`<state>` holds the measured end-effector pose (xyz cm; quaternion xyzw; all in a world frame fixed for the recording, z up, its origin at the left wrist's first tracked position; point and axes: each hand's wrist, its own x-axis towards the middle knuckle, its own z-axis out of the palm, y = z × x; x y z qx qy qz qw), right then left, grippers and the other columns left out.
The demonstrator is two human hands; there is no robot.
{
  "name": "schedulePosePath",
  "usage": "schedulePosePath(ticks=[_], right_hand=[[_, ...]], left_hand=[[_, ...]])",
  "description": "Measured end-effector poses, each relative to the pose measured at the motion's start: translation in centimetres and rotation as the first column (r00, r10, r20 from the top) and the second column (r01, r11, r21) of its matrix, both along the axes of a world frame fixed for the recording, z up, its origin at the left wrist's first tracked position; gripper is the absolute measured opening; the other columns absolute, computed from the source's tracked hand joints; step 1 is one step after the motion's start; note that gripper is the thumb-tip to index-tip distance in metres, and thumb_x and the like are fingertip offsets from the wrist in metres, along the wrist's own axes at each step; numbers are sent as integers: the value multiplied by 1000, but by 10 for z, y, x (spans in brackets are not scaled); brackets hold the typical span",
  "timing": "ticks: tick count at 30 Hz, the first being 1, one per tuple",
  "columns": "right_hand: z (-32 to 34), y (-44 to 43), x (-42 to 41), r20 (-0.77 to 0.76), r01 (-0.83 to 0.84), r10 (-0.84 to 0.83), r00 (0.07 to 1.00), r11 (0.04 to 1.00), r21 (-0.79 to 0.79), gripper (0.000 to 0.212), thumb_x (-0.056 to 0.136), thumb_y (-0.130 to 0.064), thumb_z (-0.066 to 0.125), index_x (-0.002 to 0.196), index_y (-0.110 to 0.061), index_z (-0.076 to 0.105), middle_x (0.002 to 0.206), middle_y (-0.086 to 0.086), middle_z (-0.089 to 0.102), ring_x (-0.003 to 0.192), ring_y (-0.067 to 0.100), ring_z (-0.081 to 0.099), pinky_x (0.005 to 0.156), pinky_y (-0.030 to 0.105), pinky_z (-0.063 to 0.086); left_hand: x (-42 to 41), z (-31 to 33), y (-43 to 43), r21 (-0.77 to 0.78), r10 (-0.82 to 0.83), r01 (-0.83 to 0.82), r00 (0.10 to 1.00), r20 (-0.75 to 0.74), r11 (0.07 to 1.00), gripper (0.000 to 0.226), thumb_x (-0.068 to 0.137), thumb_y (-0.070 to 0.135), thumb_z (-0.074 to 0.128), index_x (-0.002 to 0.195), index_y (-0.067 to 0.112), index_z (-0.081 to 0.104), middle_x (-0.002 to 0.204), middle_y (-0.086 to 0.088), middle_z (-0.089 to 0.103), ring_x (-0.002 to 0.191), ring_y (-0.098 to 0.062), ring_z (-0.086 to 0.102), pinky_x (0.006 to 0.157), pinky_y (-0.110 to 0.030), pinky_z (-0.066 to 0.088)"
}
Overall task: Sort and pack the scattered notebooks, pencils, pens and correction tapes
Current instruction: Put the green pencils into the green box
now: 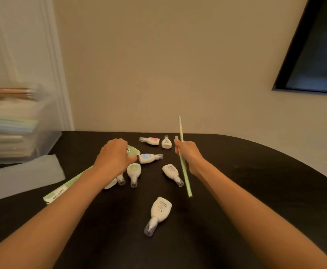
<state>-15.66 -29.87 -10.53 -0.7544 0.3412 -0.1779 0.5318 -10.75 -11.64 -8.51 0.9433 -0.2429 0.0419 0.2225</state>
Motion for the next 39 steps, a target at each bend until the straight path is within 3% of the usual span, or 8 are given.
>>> schedulePosePath(ticks=[5,10,20,24,26,29,34,39], right_hand=[[-1,31,-8,185,-38,41,982,999,-21,24,95,-24,44,72,-16,47,68,2,47,61,13,45,60,29,42],[0,54,-12,339,42,50,939,966,-257,24,97,-29,45,74,-22,46,71,-1,51,71,19,55,71,42,54],[-40,79,-23,144,-113,185,972,908,-403,9,94,-30,52,90,-21,50,73,-4,53,73,18,58,76,42,55],[-45,75,-25,120,-43,76,990,966,-255,12,90,-30,57,80,-24,54,75,-4,60,64,10,63,68,29,58],[-41,72,-27,268,10,-12,963,1000,8,17,91,-27,58,76,-18,58,72,-2,62,55,7,63,61,24,57],[-37,71,-30,469,-58,-120,875,936,348,28,94,-25,52,74,-7,61,66,3,65,58,10,68,53,23,55],[-34,72,-31,577,-199,-83,813,891,407,29,95,-26,50,82,-4,63,72,10,72,68,20,71,57,24,56],[-35,75,-32,528,-224,6,849,910,350,25,95,-22,51,81,-5,62,70,7,72,63,19,71,53,20,54]], left_hand=[[-12,-3,28,36,7,-7,1000,9,999,45,88,31,60,127,10,51,119,-8,54,106,-23,53,73,-26,35],[-17,-10,39,65,4,-4,1000,4,998,52,89,30,58,135,12,43,126,-7,52,113,-23,51,81,-28,40],[-19,-25,40,68,-74,70,995,67,995,43,87,27,60,125,12,50,120,-7,51,111,-24,49,84,-33,42],[-17,-40,38,46,-150,145,977,154,988,51,89,30,57,135,15,40,129,-5,46,117,-24,43,92,-33,37],[-15,-46,38,-2,-175,178,971,165,984,53,89,29,58,136,16,39,129,-4,47,117,-23,43,93,-32,36],[-10,-52,38,-53,-219,229,964,153,972,58,85,32,62,137,17,41,127,-2,50,116,-20,43,91,-30,35],[-6,-60,36,-136,-319,327,945,77,935,58,78,32,70,130,18,49,124,-2,56,116,-19,48,96,-31,38],[-3,-56,35,-223,-368,362,930,19,905,55,74,36,74,123,22,53,122,2,57,112,-17,49,93,-36,44]])
